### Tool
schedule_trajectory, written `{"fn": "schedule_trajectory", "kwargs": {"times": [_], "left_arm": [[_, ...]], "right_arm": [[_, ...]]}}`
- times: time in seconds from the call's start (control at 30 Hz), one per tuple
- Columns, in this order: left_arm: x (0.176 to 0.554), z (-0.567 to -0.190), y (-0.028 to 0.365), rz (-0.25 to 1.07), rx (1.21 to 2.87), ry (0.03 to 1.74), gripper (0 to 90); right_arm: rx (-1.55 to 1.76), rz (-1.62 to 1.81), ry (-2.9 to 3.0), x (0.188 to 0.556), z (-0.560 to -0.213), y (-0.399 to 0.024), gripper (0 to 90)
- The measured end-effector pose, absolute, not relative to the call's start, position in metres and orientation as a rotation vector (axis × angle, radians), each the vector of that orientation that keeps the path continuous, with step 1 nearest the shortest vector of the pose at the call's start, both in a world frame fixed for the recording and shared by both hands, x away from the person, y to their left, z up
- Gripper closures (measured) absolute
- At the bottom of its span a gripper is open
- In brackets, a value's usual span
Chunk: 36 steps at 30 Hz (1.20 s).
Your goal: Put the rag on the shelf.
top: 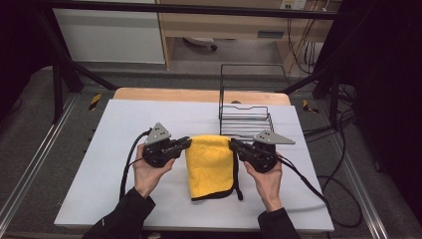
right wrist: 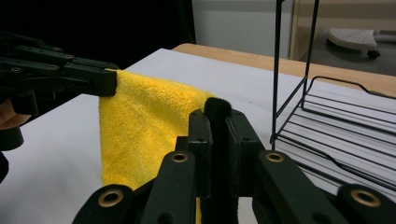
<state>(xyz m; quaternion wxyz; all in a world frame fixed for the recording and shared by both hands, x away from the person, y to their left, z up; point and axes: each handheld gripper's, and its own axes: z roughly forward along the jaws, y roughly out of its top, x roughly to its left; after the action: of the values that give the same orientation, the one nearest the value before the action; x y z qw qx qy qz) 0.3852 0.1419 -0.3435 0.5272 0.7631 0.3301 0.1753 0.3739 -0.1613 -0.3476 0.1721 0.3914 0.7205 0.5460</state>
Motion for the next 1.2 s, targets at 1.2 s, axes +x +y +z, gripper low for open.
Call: {"fn": "schedule_trajectory", "kwargs": {"times": [1.2], "left_arm": [[0.388,-0.296,0.125,0.496,1.655,0.702,83.5]], "right_arm": [[1.01,1.594,1.821,0.361,-0.298,-0.175,82.5]]}}
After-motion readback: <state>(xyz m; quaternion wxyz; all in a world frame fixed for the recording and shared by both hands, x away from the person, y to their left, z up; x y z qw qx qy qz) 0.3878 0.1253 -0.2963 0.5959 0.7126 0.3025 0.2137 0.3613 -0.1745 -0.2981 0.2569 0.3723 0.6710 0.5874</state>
